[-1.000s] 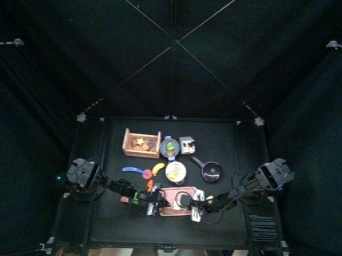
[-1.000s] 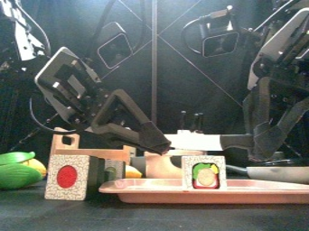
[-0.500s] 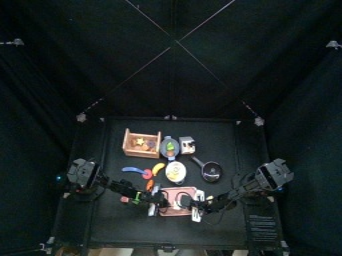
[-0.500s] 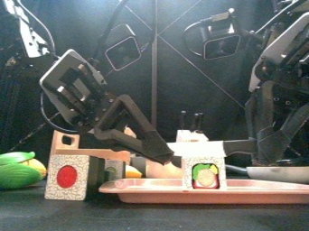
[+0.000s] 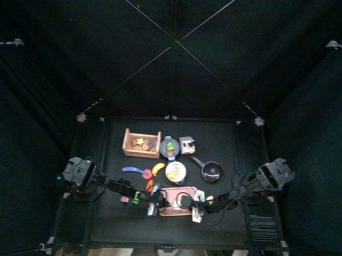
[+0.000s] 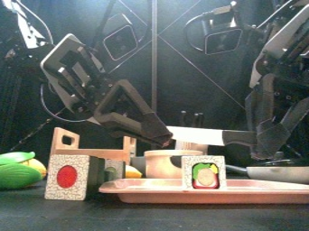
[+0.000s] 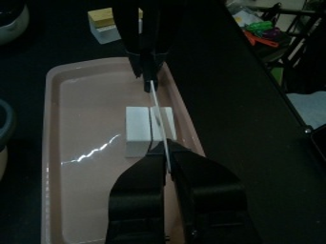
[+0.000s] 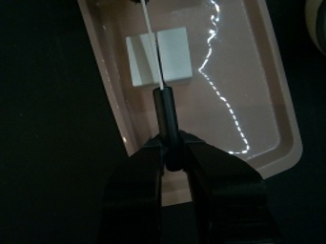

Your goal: Cut sushi piece

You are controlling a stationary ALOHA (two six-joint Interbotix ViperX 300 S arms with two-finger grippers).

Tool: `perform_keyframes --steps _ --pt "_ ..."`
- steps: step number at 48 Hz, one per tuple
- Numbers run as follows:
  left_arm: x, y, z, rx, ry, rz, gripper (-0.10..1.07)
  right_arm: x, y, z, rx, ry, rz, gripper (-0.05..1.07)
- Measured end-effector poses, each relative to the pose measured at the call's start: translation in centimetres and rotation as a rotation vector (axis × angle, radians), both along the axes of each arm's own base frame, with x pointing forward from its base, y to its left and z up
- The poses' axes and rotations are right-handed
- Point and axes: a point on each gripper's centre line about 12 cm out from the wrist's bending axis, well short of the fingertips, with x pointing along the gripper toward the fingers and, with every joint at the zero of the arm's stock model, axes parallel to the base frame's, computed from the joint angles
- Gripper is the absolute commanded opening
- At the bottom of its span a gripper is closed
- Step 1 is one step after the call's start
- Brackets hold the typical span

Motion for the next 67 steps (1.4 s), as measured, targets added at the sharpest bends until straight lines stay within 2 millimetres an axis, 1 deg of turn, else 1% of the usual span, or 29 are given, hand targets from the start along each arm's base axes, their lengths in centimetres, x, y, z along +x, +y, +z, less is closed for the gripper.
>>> perform_keyframes --steps 26,36,67 --pt "0.0 0.1 -1.0 0.006 0.024 0.004 0.43 0.0 0.0 -0.4 -0.004 0.010 -0.002 0.50" --pt "0.2 0.4 -1.1 0.006 0.024 0.012 0.43 0.0 0.0 -0.4 -0.004 0.010 -0.002 0.50" --pt "0.1 0.5 -1.3 0.009 0.029 0.012 0.43 0.0 0.0 -0.5 -0.007 0.014 -0.001 0.50"
